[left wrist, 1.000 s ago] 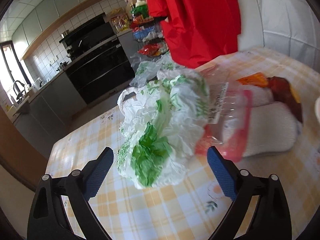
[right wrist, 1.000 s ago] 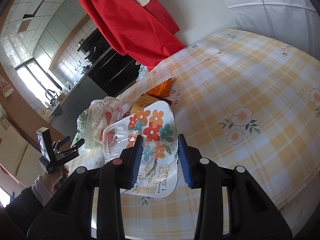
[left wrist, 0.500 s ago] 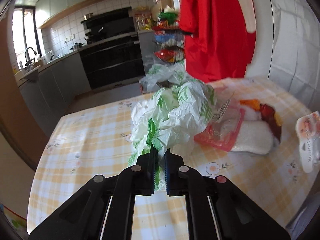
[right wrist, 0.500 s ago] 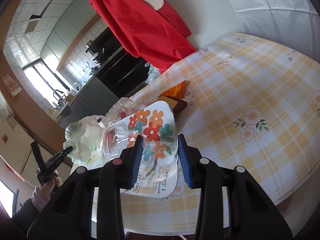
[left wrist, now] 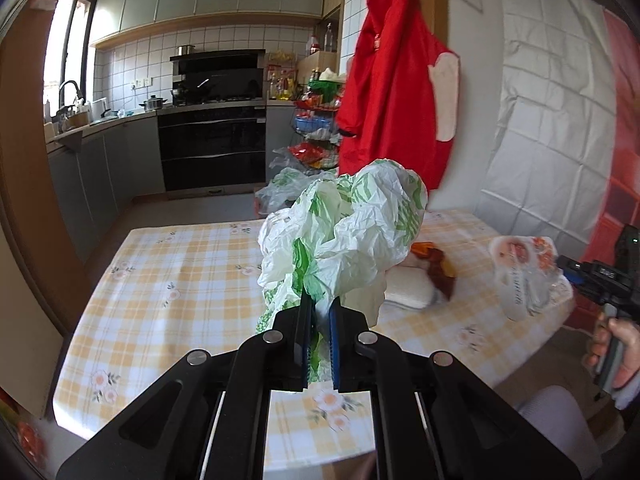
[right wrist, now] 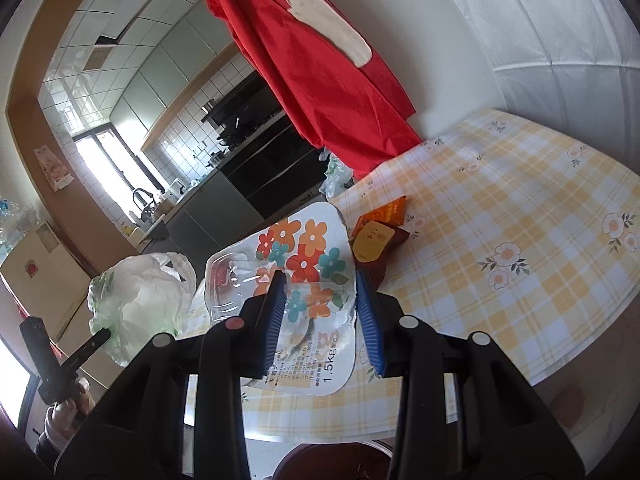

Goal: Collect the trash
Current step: 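Lower the plastic bag into the pink bin with the left tool while the right tool carries the package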

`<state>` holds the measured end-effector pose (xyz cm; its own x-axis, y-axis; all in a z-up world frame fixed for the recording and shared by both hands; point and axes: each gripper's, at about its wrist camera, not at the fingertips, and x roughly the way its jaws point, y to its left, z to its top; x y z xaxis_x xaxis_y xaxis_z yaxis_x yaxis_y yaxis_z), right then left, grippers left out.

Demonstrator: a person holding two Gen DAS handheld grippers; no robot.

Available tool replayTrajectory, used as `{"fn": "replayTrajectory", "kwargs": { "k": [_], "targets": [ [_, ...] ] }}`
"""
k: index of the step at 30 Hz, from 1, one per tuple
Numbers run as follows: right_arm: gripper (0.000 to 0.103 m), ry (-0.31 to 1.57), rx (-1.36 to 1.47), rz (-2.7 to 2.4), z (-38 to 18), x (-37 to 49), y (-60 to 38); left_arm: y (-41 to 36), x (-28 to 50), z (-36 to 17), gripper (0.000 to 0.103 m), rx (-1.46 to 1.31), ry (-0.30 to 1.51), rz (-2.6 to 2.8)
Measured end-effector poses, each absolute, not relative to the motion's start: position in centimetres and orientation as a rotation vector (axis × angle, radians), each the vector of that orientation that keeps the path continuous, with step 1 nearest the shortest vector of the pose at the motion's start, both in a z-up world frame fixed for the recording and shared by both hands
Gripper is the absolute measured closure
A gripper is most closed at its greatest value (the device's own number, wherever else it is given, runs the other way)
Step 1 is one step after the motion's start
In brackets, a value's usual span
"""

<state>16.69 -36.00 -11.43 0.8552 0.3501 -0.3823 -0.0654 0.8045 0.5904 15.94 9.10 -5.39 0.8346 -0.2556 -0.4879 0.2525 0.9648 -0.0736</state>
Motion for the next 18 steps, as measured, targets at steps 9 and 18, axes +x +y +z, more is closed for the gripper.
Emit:
{"fn": "replayTrajectory", "kwargs": {
  "k": [9, 18],
  "targets": [
    [0.065, 0.441, 0.597, 0.233, -9.3, 12.4, -36.4, 5.7, 7.1, -4.7, 0.096, -0.023, 0.548, -0.429],
    [0.065, 0.402, 0.590, 0.246, -8.0, 9.1, -36.4, 2.8, 2.2, -10.2, 0.095, -0.025, 0.720, -0.539]
  ]
}}
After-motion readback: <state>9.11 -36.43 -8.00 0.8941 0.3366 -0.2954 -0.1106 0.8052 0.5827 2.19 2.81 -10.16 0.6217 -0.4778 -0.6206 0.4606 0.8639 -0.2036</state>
